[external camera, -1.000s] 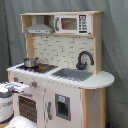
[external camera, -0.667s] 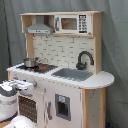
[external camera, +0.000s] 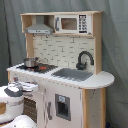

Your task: Play with the kitchen

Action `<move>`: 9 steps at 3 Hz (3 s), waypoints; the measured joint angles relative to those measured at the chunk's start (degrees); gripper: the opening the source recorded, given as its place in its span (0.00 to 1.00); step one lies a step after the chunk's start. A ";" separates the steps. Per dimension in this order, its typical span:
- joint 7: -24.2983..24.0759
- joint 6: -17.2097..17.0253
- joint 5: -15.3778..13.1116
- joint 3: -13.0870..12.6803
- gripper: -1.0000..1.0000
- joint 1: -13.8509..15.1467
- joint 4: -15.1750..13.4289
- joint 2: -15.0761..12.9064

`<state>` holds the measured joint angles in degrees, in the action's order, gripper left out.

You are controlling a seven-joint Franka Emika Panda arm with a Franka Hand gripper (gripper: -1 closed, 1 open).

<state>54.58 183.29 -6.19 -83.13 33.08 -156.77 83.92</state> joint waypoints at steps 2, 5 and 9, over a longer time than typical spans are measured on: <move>-4.69 7.51 0.01 -2.91 1.00 5.97 2.72 -0.46; -8.42 12.36 0.02 -5.53 1.00 14.76 10.29 -0.43; -26.38 12.17 0.43 -5.22 0.00 14.68 9.35 -0.39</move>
<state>28.20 195.46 -5.77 -88.35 47.77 -147.42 83.53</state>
